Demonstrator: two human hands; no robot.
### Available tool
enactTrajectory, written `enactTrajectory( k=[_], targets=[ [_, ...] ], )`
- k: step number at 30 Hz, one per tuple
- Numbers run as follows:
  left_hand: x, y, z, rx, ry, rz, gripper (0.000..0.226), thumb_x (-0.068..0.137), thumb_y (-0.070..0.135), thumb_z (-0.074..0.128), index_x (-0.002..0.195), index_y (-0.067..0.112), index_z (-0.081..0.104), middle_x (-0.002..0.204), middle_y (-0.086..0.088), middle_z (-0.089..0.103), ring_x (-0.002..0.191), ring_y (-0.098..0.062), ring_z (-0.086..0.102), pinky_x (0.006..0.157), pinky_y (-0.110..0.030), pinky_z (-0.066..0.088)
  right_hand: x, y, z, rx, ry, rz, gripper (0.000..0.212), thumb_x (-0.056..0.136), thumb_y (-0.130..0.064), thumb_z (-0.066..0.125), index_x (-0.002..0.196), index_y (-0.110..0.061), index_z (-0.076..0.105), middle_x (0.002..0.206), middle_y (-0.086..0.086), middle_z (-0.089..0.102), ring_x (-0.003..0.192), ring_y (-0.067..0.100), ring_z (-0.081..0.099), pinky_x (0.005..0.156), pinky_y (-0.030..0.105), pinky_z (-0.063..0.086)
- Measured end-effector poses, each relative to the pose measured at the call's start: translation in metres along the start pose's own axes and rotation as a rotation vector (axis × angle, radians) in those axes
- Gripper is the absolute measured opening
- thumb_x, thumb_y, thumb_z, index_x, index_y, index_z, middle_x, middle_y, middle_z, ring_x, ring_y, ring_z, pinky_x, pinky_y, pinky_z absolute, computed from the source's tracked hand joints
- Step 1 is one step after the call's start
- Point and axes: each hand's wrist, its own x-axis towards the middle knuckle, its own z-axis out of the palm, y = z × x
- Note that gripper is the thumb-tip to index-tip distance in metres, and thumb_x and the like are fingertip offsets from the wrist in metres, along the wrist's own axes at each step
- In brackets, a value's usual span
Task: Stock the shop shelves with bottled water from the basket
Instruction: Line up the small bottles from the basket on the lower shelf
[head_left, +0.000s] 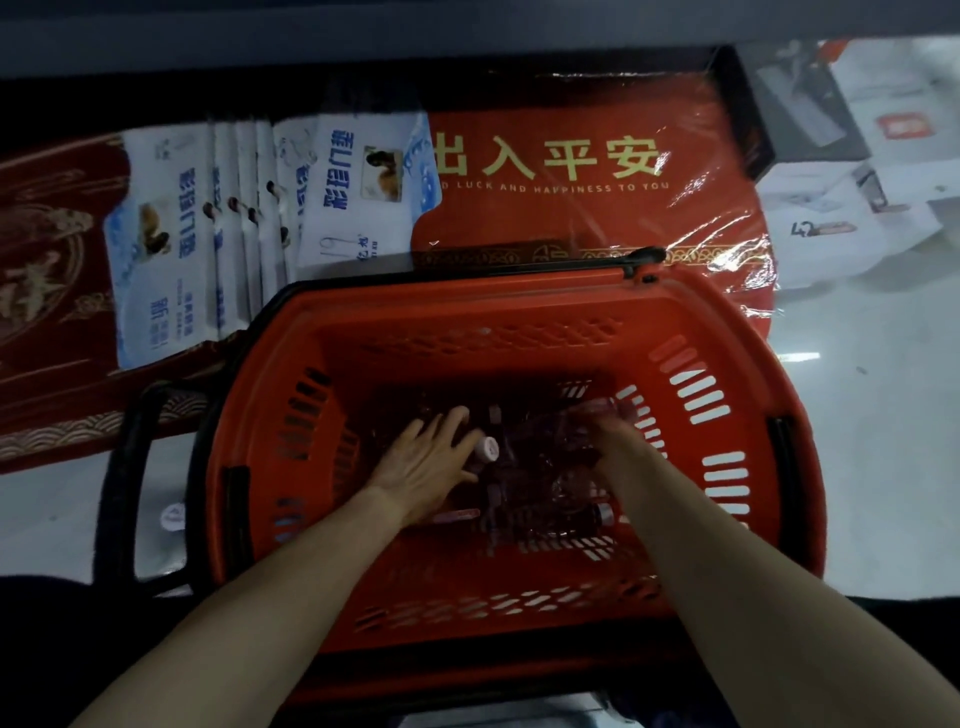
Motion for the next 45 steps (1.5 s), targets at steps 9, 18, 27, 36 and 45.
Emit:
enactTrajectory(
  k=[9,18,27,36,45],
  targets=[
    [-0.017,0.000,-0.067,-0.619,0.036,-0.152,0.054,0.104,0.047,0.053,0.152,0.031,0.033,0.146,0.000,0.048,0.131,-0.030,0.056,0.110,-0.048,0.045,-0.101,-0.031,-0.007,-0.200,0.000,-0.169,0.042,0.064,-0.023,0.098,0.088,0.001,0.073,0.072,0.014,0.075,0.061,0.030,0.074,0.063,0.048,0.066],
    [-0.042,-0.010,-0.186,-1.052,0.420,-0.220,0.043,0.092,0.052,0.071,0.128,0.032,0.060,0.108,0.012,0.074,0.102,-0.009,0.070,0.092,-0.031,0.054,-0.192,-0.088,-0.009,-0.548,0.057,-0.625,0.055,0.049,-0.054,0.095,0.090,-0.021,0.079,0.084,-0.004,0.079,0.077,0.013,0.074,0.072,0.030,0.060],
    [-0.071,-0.011,-0.290,-1.651,0.482,-0.185,0.026,0.089,0.038,0.080,0.113,0.041,0.069,0.108,0.008,0.078,0.097,-0.017,0.078,0.083,-0.053,0.063,-0.269,-0.132,0.007,-0.560,-0.067,-0.986,0.062,0.062,-0.047,0.097,0.116,-0.034,0.069,0.089,-0.013,0.080,0.080,0.002,0.076,0.084,0.028,0.062],
    [-0.071,-0.011,-0.307,-1.753,0.382,-0.410,0.034,0.094,0.059,0.065,0.119,0.037,0.060,0.104,0.007,0.075,0.090,-0.035,0.078,0.078,-0.047,0.064,-0.285,-0.138,0.015,-0.480,-0.168,-1.051,0.049,0.078,-0.033,0.090,0.124,-0.031,0.072,0.087,-0.011,0.081,0.079,0.005,0.077,0.076,0.021,0.060],
    [-0.080,-0.037,-0.323,-1.745,0.033,-0.218,0.043,0.082,-0.009,0.077,0.117,0.012,0.066,0.114,-0.015,0.078,0.105,-0.033,0.075,0.101,-0.052,0.056,-0.292,-0.138,0.026,-0.401,-0.112,-1.100,0.036,0.080,-0.037,0.088,0.115,-0.033,0.077,0.079,-0.013,0.079,0.073,0.003,0.077,0.072,0.026,0.062]
  ],
)
